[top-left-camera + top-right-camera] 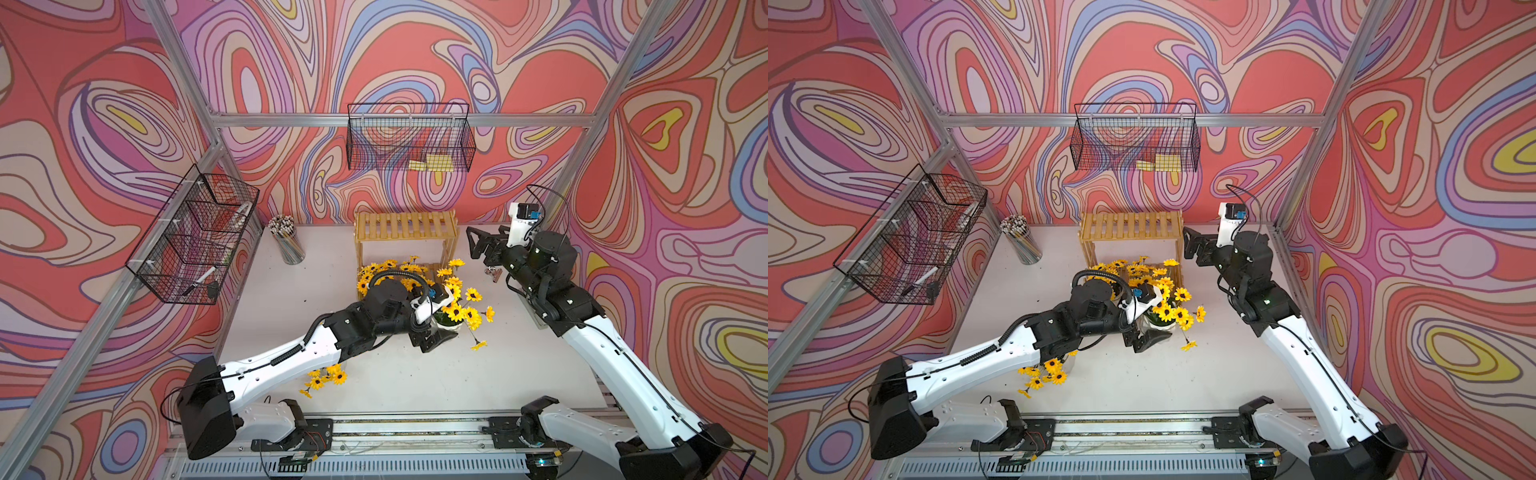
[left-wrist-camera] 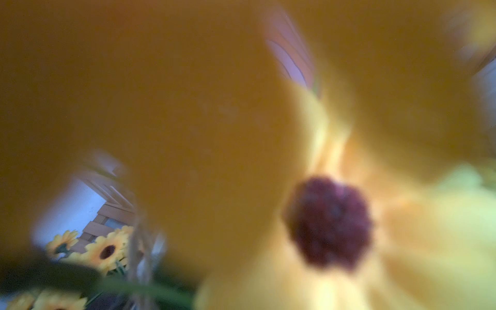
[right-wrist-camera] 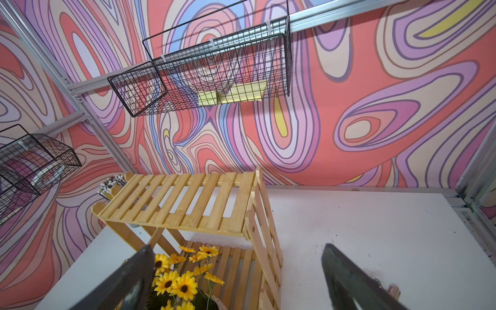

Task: Take the sunflower pots off the shelves
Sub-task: Place the sunflower pot at the center of the board.

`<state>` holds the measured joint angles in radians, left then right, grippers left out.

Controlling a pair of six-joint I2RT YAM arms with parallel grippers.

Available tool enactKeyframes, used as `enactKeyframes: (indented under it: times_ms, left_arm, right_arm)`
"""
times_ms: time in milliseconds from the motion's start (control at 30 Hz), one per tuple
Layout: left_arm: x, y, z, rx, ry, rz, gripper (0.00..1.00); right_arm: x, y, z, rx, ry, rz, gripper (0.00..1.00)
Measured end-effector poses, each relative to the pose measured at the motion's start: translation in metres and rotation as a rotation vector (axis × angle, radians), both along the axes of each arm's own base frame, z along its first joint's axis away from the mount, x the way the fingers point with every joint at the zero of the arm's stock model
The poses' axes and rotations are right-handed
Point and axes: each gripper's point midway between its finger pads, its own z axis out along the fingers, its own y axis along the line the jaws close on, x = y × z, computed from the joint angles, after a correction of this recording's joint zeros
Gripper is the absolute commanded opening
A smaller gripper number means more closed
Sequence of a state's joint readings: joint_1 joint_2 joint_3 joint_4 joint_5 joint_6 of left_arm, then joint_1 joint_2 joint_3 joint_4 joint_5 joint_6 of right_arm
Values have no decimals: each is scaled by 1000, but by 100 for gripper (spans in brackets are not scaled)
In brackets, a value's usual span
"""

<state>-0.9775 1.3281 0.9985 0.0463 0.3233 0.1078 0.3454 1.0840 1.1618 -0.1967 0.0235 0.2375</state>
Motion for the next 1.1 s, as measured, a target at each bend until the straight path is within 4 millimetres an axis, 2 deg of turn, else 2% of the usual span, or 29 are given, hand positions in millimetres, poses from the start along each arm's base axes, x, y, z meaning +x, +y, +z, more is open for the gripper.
enactKeyframes:
  times_ms: [233, 433, 767, 1100]
  left_arm:
    - [9, -24, -43, 44, 15, 12, 0]
    - [14, -42, -60, 30, 10, 18, 0]
    - [1, -75, -112, 49, 64, -23, 0]
    - [1, -93, -137, 27, 79, -32, 0]
  right_arm:
    - [-3, 8, 15, 18, -35, 49, 98]
    - [-2, 14, 14, 21, -31, 81, 98]
    - [0, 19, 9, 23, -17, 102, 98]
    - [0, 20, 9, 27, -16, 110, 98]
